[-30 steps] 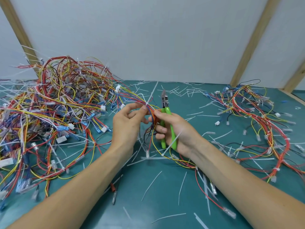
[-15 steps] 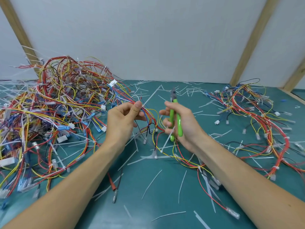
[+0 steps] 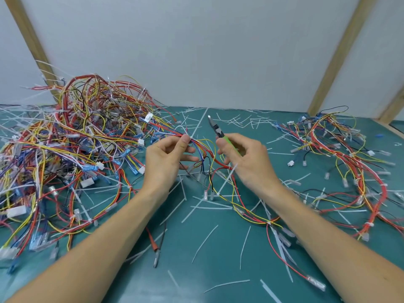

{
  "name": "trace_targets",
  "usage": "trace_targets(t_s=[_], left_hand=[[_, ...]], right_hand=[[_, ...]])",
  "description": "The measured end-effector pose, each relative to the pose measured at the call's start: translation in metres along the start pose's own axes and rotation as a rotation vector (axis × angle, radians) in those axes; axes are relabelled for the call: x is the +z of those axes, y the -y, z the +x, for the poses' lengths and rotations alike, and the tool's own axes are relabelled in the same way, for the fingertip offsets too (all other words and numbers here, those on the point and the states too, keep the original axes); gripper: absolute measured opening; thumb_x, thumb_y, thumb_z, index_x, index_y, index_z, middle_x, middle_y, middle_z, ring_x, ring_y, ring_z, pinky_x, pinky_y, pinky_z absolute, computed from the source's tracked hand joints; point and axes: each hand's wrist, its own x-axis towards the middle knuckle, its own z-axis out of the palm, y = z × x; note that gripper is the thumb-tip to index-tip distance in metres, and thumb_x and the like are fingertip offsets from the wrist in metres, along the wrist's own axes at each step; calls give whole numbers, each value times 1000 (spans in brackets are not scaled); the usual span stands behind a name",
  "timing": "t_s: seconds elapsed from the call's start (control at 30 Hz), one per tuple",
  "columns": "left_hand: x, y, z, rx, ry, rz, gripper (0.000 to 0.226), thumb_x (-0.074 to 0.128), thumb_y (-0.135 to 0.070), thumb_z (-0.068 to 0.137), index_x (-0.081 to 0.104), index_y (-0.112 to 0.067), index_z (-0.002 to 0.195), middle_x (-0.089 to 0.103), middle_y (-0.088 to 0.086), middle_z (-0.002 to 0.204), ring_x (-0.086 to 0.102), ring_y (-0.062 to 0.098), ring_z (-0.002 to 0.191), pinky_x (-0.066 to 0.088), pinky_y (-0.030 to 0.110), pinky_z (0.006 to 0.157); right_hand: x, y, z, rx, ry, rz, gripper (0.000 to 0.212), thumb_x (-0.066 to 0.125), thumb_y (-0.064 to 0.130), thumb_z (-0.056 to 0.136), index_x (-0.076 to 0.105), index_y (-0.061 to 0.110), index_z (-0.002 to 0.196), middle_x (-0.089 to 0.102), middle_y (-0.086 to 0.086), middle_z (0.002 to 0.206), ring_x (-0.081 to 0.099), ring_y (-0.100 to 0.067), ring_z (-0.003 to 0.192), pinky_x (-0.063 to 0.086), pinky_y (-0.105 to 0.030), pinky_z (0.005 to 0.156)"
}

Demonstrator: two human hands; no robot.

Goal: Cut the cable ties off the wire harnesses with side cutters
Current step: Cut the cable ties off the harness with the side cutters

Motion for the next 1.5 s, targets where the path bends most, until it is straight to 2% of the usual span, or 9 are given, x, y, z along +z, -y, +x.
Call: trace_targets(t_s=[0.13, 0.23, 0.37, 0.5, 0.57, 0.67, 0.93, 1.07, 1.5], left_hand=[[1, -1, -1, 3, -20, 9, 22, 64, -32, 98, 70, -17, 82, 74, 0, 72, 74, 17, 63, 50, 18, 48], [1, -2, 0, 2, -39, 19, 21, 65, -31, 97, 70, -17, 81, 73, 0, 70, 74, 17, 63, 49, 18, 48], [0, -2, -1, 2, -29, 56, 24, 66, -32, 97, 71, -12, 84, 73, 1, 69, 75, 18, 64, 50, 17, 50], [1, 0, -2, 25, 8, 140, 26, 66, -32, 97, 70, -14, 78, 73, 1, 69, 75, 19, 66, 49, 18, 52], [2, 1, -2, 32, 18, 176, 26, 67, -32, 96, 70, -15, 76, 74, 2, 69, 75, 18, 65, 49, 18, 51], [3, 3, -1, 35, 23, 202, 26, 66, -31, 97, 69, -16, 76, 74, 2, 70, 75, 16, 64, 49, 19, 51], [0, 3, 0, 56, -10, 191, 22, 66, -27, 97, 68, -13, 81, 74, 7, 76, 75, 18, 69, 49, 26, 54], [-1, 4, 1, 65, 17, 187, 20, 65, -27, 97, 68, -15, 81, 75, 4, 78, 76, 15, 72, 53, 25, 55], [0, 6, 0, 154, 71, 198, 18, 66, -23, 97, 69, -15, 80, 76, 3, 77, 76, 15, 74, 51, 16, 62]], right_hand=[[-7, 2, 2, 240, 124, 378, 38, 59, 45, 100, 77, 12, 98, 77, -9, 88, 69, -20, 62, 54, -30, 49], [-15, -1, 5, 354, 249, 479, 47, 59, 56, 93, 81, 15, 97, 77, -14, 91, 71, -24, 66, 57, -32, 52], [-17, -8, 7, 364, 316, 473, 46, 59, 48, 93, 78, 6, 98, 75, -20, 91, 67, -32, 65, 56, -34, 51], [-20, -7, 7, 174, 226, 245, 30, 61, 41, 90, 72, 13, 87, 77, -12, 85, 68, -31, 65, 55, -38, 53], [-20, -9, 5, 20, 152, 36, 20, 67, 39, 90, 74, 20, 86, 78, -1, 84, 73, -21, 74, 59, -39, 68], [-21, -10, 4, -68, 139, -106, 11, 74, 33, 94, 76, 23, 97, 78, 9, 90, 73, -9, 88, 57, -32, 86], [-24, -10, 4, -34, 106, -145, 23, 74, 46, 82, 81, 24, 86, 78, 10, 79, 75, -11, 77, 60, -43, 81], [-23, -8, 3, -63, 91, -173, 35, 68, 59, 76, 80, 30, 89, 78, 16, 84, 74, -5, 83, 60, -43, 84], [-19, -5, 0, -113, 12, -338, 31, 67, 59, 78, 78, 34, 93, 76, 21, 85, 72, -2, 86, 58, -38, 81]])
